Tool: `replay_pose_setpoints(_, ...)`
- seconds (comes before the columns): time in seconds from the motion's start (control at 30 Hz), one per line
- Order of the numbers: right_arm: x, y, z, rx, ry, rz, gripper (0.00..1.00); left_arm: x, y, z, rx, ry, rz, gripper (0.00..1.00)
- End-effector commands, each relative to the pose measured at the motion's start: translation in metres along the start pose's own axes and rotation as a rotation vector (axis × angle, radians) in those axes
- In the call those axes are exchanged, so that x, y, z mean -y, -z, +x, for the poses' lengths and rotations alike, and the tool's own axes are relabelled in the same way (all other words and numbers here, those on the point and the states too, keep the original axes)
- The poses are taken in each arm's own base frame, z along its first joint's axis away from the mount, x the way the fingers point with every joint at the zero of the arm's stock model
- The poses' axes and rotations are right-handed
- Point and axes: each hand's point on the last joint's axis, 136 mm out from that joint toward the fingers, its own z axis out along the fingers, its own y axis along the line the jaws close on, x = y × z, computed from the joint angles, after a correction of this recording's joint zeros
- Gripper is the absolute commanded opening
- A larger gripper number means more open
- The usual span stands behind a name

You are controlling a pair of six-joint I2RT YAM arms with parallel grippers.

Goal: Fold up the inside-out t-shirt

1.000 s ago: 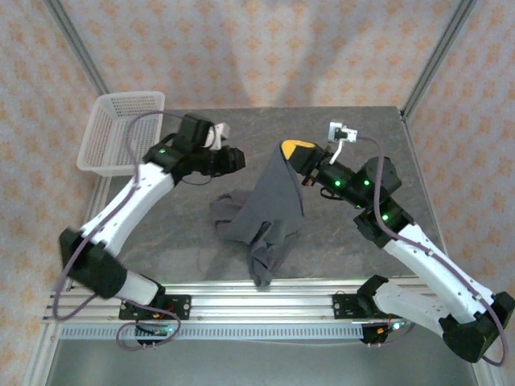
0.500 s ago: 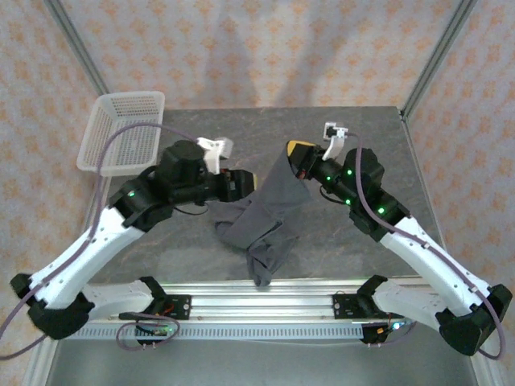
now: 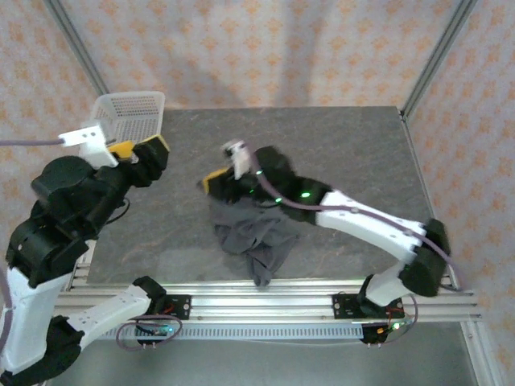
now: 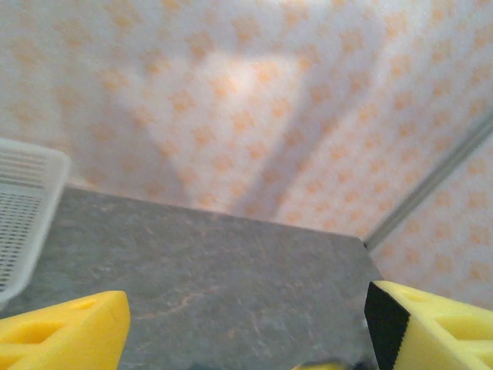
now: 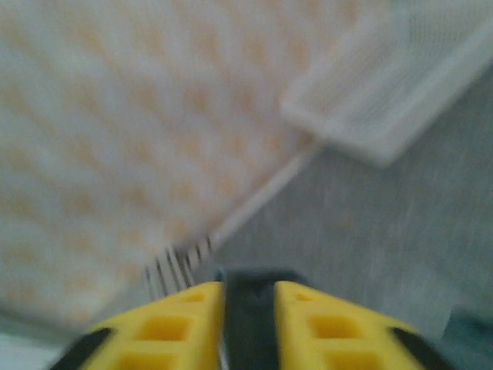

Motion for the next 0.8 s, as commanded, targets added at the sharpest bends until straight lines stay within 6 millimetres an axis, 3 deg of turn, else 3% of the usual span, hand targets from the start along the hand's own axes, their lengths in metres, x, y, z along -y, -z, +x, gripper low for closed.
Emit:
replay_pose_setpoints(0.0, 0.014, 0.052, -0.026, 0.122, 0.020, 0.117, 0.50, -0.027, -0.040, 0.054, -0.200, -0.049, -0.174, 0.82)
replay_pose_setpoints(0.07, 0.076, 0.099, -0.037, 0.282, -0.098, 0.327, 0.63, -0.021, -0.063, 0.084, -0.328, -0.018, -0.148, 0.82)
replay_pose_setpoints(0.17, 0.174, 0.147, -0.013, 0.299, -0.291, 0.615, 0.65, -0.004, -0.108, 0.146, -0.576, 0.020, -0.073, 0.82)
replay_pose_setpoints(0.2, 0.193, 0.161, -0.005, 0.263, -0.310, 0.705, 0.66, 0.001, -0.123, 0.171, -0.668, 0.033, -0.054, 0.82)
replay_pose_setpoints(0.3, 0.235, 0.172, 0.030, 0.093, -0.390, 0.890, 0.66, 0.010, -0.163, 0.239, -0.874, 0.085, -0.023, 0.82)
replay_pose_setpoints(0.4, 0.253, 0.155, 0.065, -0.049, -0.512, 0.885, 0.68, 0.012, -0.198, 0.287, -0.987, 0.110, -0.008, 0.83)
replay_pose_setpoints(0.5, 0.252, 0.134, 0.097, -0.131, -0.619, 0.805, 0.73, 0.019, -0.221, 0.318, -1.070, 0.102, 0.013, 0.89)
replay_pose_setpoints(0.6, 0.255, 0.119, 0.145, -0.255, -0.765, 0.779, 0.76, 0.034, -0.236, 0.351, -1.181, 0.081, 0.078, 0.99)
replay_pose_setpoints(0.67, 0.254, 0.107, 0.176, -0.364, -0.862, 0.748, 0.77, 0.032, -0.239, 0.377, -1.257, 0.043, 0.063, 1.00)
replay_pose_setpoints(0.73, 0.248, 0.091, 0.187, -0.378, -0.939, 0.661, 0.75, 0.031, -0.240, 0.396, -1.299, 0.023, 0.049, 0.94)
replay_pose_setpoints(0.77, 0.244, 0.079, 0.184, -0.344, -0.974, 0.591, 0.72, 0.032, -0.240, 0.402, -1.309, 0.035, 0.056, 0.80)
